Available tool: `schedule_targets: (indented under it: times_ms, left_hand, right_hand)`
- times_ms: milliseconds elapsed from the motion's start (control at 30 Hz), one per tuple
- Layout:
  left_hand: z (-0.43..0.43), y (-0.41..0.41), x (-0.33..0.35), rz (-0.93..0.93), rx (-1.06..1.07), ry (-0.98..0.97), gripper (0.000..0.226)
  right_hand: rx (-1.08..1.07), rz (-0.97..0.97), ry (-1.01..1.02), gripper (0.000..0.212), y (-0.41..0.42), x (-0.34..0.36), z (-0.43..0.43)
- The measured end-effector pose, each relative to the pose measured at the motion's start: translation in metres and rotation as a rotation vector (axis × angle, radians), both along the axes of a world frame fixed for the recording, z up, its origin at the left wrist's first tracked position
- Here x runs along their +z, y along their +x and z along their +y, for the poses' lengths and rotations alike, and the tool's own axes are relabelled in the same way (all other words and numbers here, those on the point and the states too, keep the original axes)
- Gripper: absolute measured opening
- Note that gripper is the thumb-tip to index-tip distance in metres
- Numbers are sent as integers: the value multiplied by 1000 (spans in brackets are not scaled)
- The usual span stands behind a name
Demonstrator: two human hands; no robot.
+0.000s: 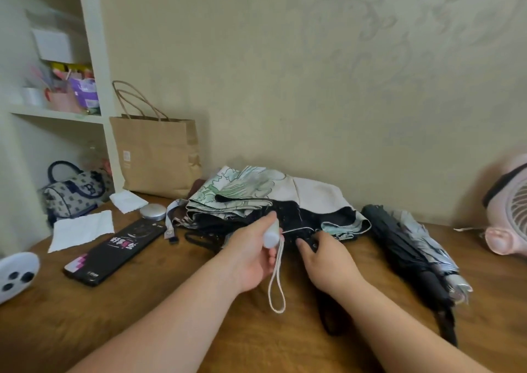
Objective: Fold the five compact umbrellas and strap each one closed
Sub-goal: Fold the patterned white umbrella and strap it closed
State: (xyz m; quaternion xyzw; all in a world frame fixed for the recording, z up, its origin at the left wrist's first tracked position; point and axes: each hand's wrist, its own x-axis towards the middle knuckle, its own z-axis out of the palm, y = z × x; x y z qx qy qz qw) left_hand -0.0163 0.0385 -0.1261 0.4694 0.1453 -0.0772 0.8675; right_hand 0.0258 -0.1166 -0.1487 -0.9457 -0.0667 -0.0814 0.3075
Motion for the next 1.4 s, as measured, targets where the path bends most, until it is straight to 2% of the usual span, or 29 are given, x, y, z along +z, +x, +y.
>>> schedule_targets:
  times_ms: [67, 133, 200, 233, 267, 333, 400, 433, 500, 567, 667, 733, 800, 833, 900, 1000, 1033, 1100, 1133, 1200, 1267, 1333, 1400]
  left_hand:
    - [2, 2, 4, -62, 52, -44, 40]
    - [10, 2, 11, -145, 97, -52, 37]
    - [21, -1, 18, -239, 133, 16, 36]
    - [25, -4, 20, -282, 146, 73, 35]
    - [27, -8, 22, -315, 157, 139, 35]
    - [22, -17, 22, -337, 170, 288, 37]
    - [8, -23, 19, -326, 205, 425, 37]
    - [-2, -26, 17, -327, 229, 499, 37]
    - [-20, -31, 12, -353, 252, 733, 35]
    - [-40, -42, 7, -377, 198, 996, 37]
    - [-58, -58, 10, -438, 90, 1209, 51]
    - [-58, -67, 17, -514, 20, 1257, 60]
    - [-57, -79, 26, -664, -69, 1367, 73]
    - [-57, -85, 29, -765, -78, 1439, 73]
    - [-57, -95, 34, -1049, 38, 1472, 56]
    - [-51, -94, 35, -1404, 322, 1380, 15]
    - [-47, -91, 34, -1453, 378, 1374, 8]
    - [-37, -86, 36, -1459, 440, 1361, 12]
    - [-32, -83, 36, -1440, 462, 1361, 13]
    - [-25, -79, 37, -1405, 485, 1374, 14]
    - [-22, -78, 37, -1402, 493, 1381, 14]
    - [-22, -78, 37, -1402, 503, 1404, 15]
    - [-21, -78, 37, -1400, 515, 1420, 16]
  right_hand:
    - [-22, 19, 31, 49, 8, 5, -3]
    - [-59, 52, -49, 59, 13, 9, -7]
    - [-110, -33, -201, 53, 13, 17, -13]
    - [-120, -110, -184, 44, 9, 23, -16]
    - [-108, -168, -97, 35, 3, 29, -19]
    - [-36, -148, 268, 28, -13, 46, -22]
    - [97, 75, 597, 29, -34, 64, -18]
    - [178, 179, 620, 29, -43, 69, -15]
    - [296, 247, 455, 35, -55, 74, -10]
    - [261, 191, 305, 30, -63, 79, -4]
    - [195, 203, 335, 16, -67, 81, -4]
    - [155, 228, 509, 22, -72, 78, -10]
    - [86, 262, 693, 30, -74, 75, -18]
    - [40, 290, 771, 26, -74, 74, -24]
    - [-24, 385, 963, 22, -68, 75, -40]
    - [91, 610, 1339, 19, -60, 80, -73]
    - [159, 668, 1489, 21, -58, 79, -84]
    - [292, 760, 1770, 40, -62, 75, -103]
    - [335, 769, 1813, 41, -65, 73, -109]
    - [281, 731, 1653, 30, -70, 71, -112]
    - [118, 648, 1336, 26, -70, 72, -108]
    - [-34, 508, 1038, 29, -68, 72, -106]
    - [-99, 377, 850, 32, -69, 70, -110]
